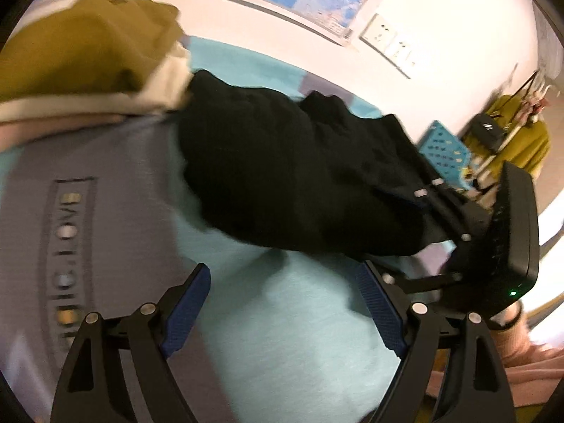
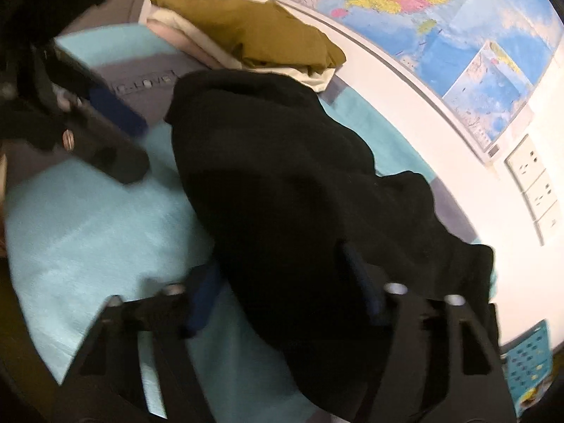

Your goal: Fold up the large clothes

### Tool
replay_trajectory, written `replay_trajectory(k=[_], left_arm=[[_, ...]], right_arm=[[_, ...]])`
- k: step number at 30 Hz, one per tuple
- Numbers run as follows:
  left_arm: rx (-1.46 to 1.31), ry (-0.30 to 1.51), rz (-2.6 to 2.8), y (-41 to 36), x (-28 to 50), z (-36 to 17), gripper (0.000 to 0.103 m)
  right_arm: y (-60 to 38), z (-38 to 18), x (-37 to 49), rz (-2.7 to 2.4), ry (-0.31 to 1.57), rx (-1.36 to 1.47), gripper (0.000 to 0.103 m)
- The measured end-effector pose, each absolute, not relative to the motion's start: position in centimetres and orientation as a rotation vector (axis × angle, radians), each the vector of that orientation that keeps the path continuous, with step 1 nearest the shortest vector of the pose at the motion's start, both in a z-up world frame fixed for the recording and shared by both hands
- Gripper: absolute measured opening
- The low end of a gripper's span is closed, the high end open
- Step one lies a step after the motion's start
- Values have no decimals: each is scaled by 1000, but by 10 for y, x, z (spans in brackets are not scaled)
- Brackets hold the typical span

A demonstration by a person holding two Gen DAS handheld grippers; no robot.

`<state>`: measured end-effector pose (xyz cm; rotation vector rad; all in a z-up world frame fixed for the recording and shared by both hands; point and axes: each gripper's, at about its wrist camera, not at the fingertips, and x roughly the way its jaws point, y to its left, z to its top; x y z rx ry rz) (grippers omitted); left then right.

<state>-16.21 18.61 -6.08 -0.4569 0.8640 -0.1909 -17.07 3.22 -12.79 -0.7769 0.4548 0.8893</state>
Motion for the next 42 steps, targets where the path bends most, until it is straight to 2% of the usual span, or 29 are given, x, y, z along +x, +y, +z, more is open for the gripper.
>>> replay_trajectory(k=[1, 2, 7, 10, 12, 14, 15, 19, 20, 22, 25, 27, 29, 32, 36, 38, 42], left_arm=[[-471, 867, -214, 184, -160, -62, 82], [-487, 871, -237, 182, -155, -63, 83], [-598, 853, -289, 179, -129, -65, 84], [-721, 787, -285, 191, -117, -67, 84], [-831, 761, -301, 201, -110, -72, 84], [-919, 753, -322, 208, -103, -78, 84], [-936, 743, -311, 209, -101, -78, 84], [-888, 777, -247, 202, -87, -75, 83], [-869, 787, -233, 199, -82, -73, 83], [-795, 817, -186, 192, -74, -72, 79], [-757, 812, -151, 188, -71, -72, 71], [-739, 822, -130, 188, -71, -72, 62], [-713, 828, -119, 189, -74, -72, 60], [-672, 838, -102, 188, -76, -72, 59], [-668, 851, -109, 193, -76, -72, 60], [-667, 851, -110, 193, -76, -72, 60], [-652, 856, -110, 193, -76, -72, 62]], right_arm=[[28, -121, -166, 900, 475, -714, 28], [24, -113, -160, 924, 497, -647, 23], [6, -92, -131, 987, 595, -362, 22], [9, -98, -130, 992, 618, -343, 24], [7, -100, -130, 998, 640, -306, 27], [-3, -98, -133, 1012, 662, -251, 40], [-9, -97, -133, 1019, 673, -212, 42], [-63, -95, -134, 1109, 763, 44, 59], [-79, -96, -134, 1109, 784, 106, 70], [-116, -103, -131, 1052, 834, 221, 77], [-172, -124, -126, 920, 904, 405, 79], [-205, -145, -120, 778, 961, 528, 79], [-221, -152, -118, 726, 947, 601, 73], [-226, -149, -109, 693, 910, 638, 81], [-211, -149, -86, 598, 898, 597, 81], [-205, -150, -79, 552, 874, 597, 88], [-197, -150, -67, 456, 815, 630, 93]])
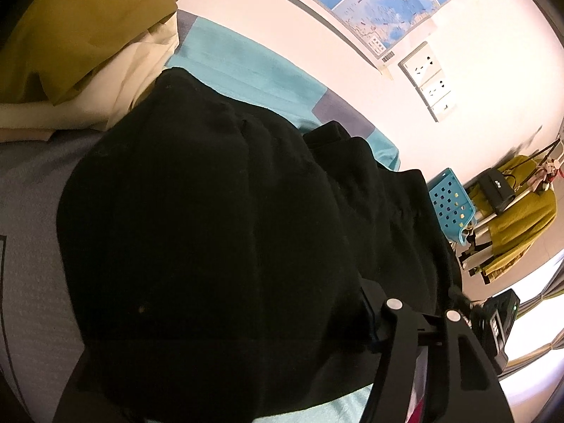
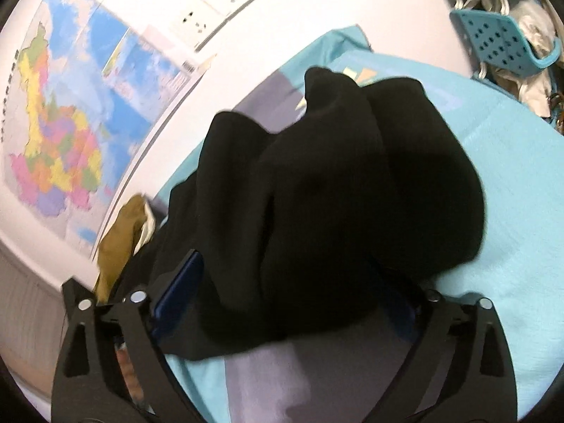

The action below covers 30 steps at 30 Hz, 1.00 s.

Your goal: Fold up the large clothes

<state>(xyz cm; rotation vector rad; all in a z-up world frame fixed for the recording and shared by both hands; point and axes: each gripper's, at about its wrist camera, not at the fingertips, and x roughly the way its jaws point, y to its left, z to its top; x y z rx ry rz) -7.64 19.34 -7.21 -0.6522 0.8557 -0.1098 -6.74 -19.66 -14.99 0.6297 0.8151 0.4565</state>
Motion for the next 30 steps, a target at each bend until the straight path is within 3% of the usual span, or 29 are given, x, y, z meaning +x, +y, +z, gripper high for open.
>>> replay_trajectory(k=[4, 9, 11, 13, 14, 16, 18, 20, 22, 24, 26, 30], left_arm=[[-642, 858, -122, 193, -75, -71, 66], [-591, 858, -126, 184, -69, -66, 80], [-567, 850, -121, 179, -66, -66, 83], [-561, 845, -136, 176, -63, -65, 90], [-549, 848, -131, 174, -61, -64, 90], [-529, 855, -95, 171, -59, -63, 85], [-479, 859, -53, 169, -56, -62, 71], [-474, 864, -34, 169, -54, -62, 62], [-481, 872, -15, 170, -53, -61, 55], [-445, 872, 13, 166, -53, -58, 49], [-405, 867, 26, 162, -55, -54, 42], [-383, 864, 12, 162, -61, -47, 37]], right_arm=[[-189, -151, -60, 413, 766, 611, 97], [-175, -151, -46, 419, 761, 573, 97], [-175, -153, -38, 437, 782, 571, 70], [-179, -157, -32, 473, 808, 584, 50], [-180, -158, -30, 490, 817, 590, 46], [-184, -159, -29, 516, 823, 607, 44], [-183, -159, -29, 523, 827, 607, 47], [-179, -157, -29, 537, 829, 598, 58], [-174, -154, -27, 544, 833, 581, 62], [-172, -154, -26, 540, 835, 575, 56], [-175, -155, -25, 546, 841, 580, 43], [-183, -147, -32, 610, 821, 586, 33]])
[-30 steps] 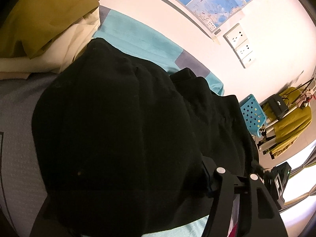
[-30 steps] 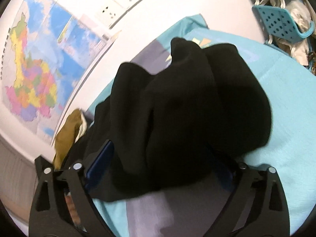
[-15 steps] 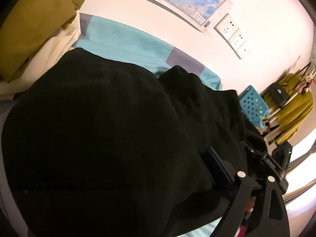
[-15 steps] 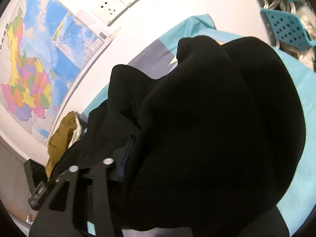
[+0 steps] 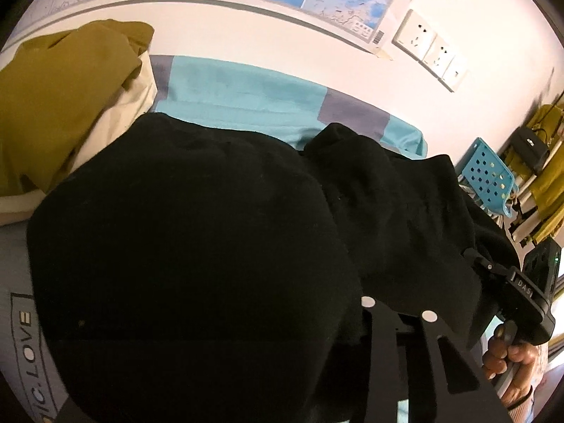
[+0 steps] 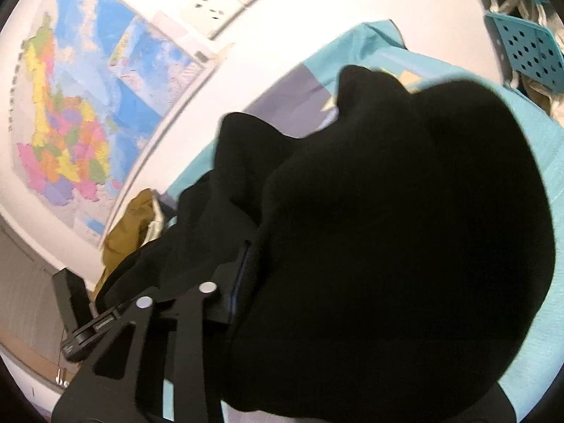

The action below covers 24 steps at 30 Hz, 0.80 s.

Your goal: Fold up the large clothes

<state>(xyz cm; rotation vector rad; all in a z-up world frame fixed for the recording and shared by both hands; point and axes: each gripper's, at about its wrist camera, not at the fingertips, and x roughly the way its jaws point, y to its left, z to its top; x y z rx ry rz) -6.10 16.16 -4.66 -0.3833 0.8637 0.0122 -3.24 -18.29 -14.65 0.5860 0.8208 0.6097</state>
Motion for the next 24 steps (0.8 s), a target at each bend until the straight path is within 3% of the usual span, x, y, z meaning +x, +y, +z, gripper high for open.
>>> replay_trajectory(k=[5, 7, 10, 12, 14, 16, 17, 18, 19, 20, 22, 24], left_arm=[[-409, 870, -18, 167, -71, -45, 35], [-401, 871, -35, 167, -76, -45, 37], [-394, 884, -39, 170, -72, -50, 49], [-439, 896, -39, 176, -68, -54, 61], [-474, 911, -52, 181, -62, -57, 69], [-492, 910, -63, 182, -54, -58, 71], [-479, 915, -57, 180, -49, -58, 71], [-464, 922, -53, 178, -45, -57, 70], [-451, 929, -41, 176, -43, -56, 56], [-427, 929, -28, 176, -41, -51, 44], [-404, 919, -31, 176, -39, -41, 33], [-380, 896, -57, 179, -39, -22, 29]], right_arm=[[-189, -139, -48, 661, 808, 610, 31], [-192, -142, -49, 663, 823, 633, 35], [-190, -154, -42, 641, 885, 636, 52], [-188, -157, -39, 629, 889, 629, 54], [-184, -154, -34, 640, 879, 628, 65], [-179, -153, -27, 647, 861, 636, 66], [-176, -153, -24, 645, 860, 631, 61], [-174, -152, -21, 642, 864, 631, 51], [-172, -151, -18, 655, 866, 629, 33], [-171, -148, -18, 668, 860, 626, 29], [-169, -130, -18, 696, 837, 610, 26], [-168, -106, -21, 727, 790, 596, 25]])
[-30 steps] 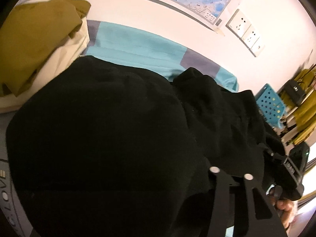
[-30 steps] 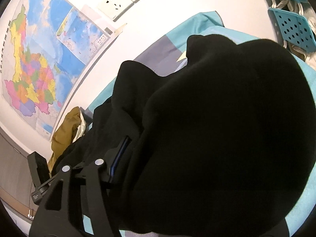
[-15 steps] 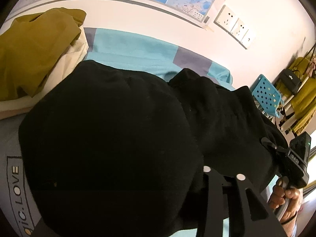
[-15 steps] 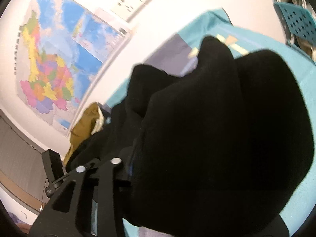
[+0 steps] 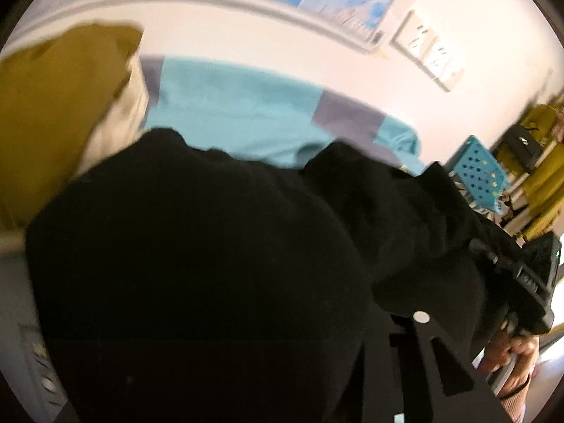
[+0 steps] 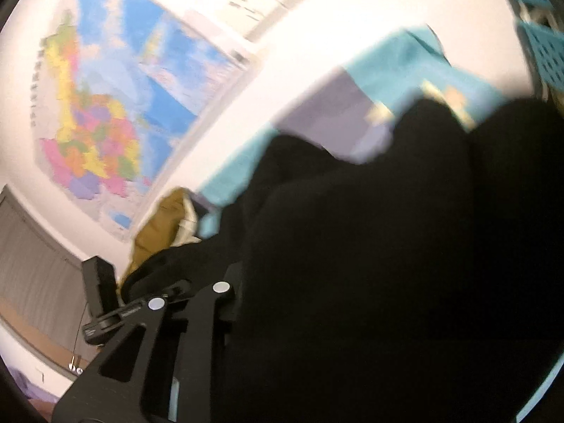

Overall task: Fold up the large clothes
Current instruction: 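Lift the folded black jacket with both grippers toward the clothes stack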

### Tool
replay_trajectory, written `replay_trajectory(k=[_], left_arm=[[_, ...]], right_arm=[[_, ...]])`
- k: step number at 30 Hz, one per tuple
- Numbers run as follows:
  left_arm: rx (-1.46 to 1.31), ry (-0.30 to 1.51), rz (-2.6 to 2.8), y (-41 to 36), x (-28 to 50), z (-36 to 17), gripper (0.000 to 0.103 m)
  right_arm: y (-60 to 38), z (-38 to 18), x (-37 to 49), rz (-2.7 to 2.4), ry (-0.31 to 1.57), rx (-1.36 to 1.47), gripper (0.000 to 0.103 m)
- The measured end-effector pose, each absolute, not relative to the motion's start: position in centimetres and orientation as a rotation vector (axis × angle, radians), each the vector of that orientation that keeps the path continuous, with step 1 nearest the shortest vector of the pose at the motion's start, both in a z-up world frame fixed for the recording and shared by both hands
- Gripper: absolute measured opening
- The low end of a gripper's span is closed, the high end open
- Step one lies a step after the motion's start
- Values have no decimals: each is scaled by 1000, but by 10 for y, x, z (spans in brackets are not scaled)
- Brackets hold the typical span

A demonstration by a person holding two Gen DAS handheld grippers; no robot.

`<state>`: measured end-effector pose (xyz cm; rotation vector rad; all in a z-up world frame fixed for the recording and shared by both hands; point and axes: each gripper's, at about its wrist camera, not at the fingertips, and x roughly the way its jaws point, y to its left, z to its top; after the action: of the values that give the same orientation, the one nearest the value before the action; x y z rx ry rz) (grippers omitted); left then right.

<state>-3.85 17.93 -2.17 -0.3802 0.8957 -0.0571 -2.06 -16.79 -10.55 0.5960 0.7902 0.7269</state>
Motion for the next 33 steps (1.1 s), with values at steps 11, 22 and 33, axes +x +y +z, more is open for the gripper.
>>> replay_trajectory(k=[11, 22, 33], left_arm=[[-314, 609, -21, 264, -36, 141, 28], [-239, 398, 456, 486, -66, 212, 28], [-531, 613, 629, 627, -128, 15, 50]], right_arm=[[-80, 78, -14, 985, 455, 469, 25], [175, 128, 30, 1341, 364, 461, 25], [290, -43, 8, 1424, 873, 336, 54]])
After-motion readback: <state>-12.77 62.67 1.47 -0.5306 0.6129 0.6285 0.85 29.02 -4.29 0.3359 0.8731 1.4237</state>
